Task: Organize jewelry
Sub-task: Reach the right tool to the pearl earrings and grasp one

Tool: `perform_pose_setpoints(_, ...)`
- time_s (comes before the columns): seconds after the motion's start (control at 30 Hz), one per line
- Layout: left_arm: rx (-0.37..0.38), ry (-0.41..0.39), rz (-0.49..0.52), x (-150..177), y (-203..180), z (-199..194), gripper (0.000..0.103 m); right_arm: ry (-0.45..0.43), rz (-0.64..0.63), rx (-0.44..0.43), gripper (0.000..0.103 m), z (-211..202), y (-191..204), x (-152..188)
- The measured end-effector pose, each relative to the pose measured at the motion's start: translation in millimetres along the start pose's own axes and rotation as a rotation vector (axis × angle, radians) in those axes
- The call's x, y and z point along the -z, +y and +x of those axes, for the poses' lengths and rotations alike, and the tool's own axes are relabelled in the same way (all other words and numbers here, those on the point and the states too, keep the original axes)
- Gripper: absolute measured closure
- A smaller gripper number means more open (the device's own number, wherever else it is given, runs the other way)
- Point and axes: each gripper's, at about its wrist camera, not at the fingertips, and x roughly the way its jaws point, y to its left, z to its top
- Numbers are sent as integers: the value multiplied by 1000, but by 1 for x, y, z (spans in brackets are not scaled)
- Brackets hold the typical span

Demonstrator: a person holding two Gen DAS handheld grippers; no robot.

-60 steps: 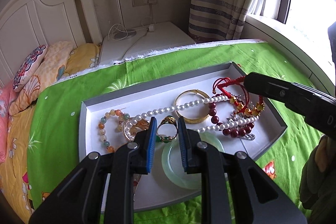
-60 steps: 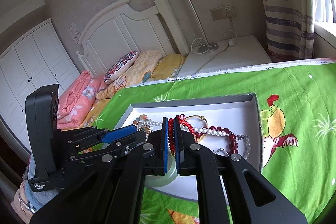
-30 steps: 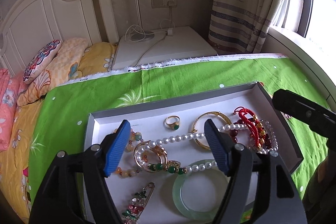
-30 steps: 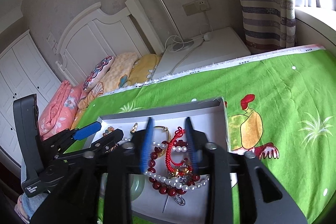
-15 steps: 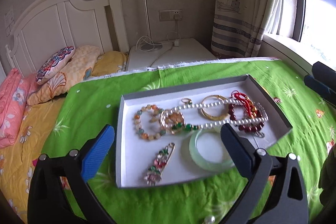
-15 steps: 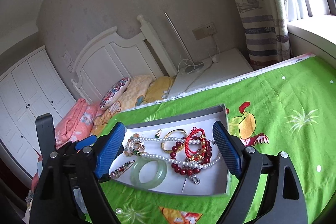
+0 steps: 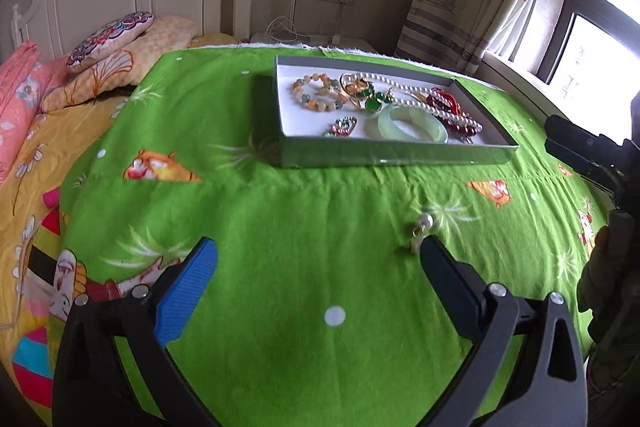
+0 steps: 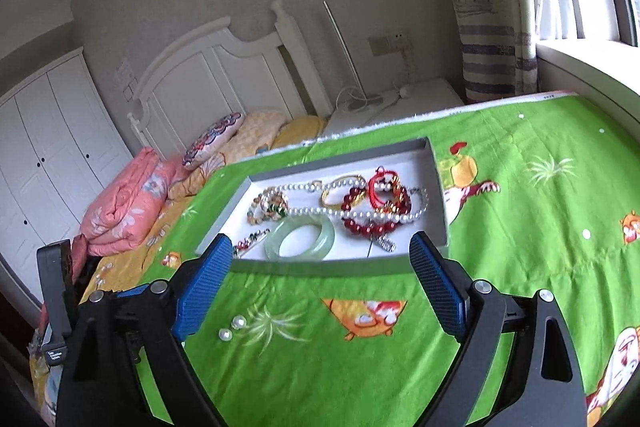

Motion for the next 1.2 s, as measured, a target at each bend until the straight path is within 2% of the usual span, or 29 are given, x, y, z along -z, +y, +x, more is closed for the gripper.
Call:
perform_pose_setpoints(0.07, 35, 17, 0, 9, 3, 2, 3, 37, -25, 22, 16, 7, 11, 11)
perform_pose_setpoints(0.17, 89, -15, -15, 12, 7, -4, 3, 85, -83, 40, 16, 18, 30, 23)
perform_pose_setpoints(0.27, 131, -3, -29, 12, 8, 0, 3, 139, -140, 55, 16, 30, 52, 31)
perform_pose_setpoints(0.4, 154, -47, -85, 12, 17, -7, 3, 233, -112, 43, 16, 51, 63, 36)
perform_pose_setpoints(0.47, 165, -57, -94, 11, 19, -9, 3, 280, -78, 61, 21, 65, 63, 38)
perform_pose_setpoints(0.63, 181, -67, -100, 11, 19, -12, 3, 330, -39, 19, 51, 83, 71, 42)
perform_pose_setpoints(0.73, 193, -78, -108, 11, 21, -15, 3, 303, -124, 21, 57, 82, 82, 45)
perform_pose_setpoints(0.83, 203, -86, -113, 11, 22, -17, 3, 250, -255, 65, 58, 73, 87, 45)
perform_pose_setpoints(1.0, 211, -95, -118, 11, 23, -18, 3, 329, -407, 113, 58, 71, 87, 54)
perform_pose_setpoints(1.2, 218, -101, -124, 12, 25, -19, 3, 375, -506, 81, 58, 81, 108, 75)
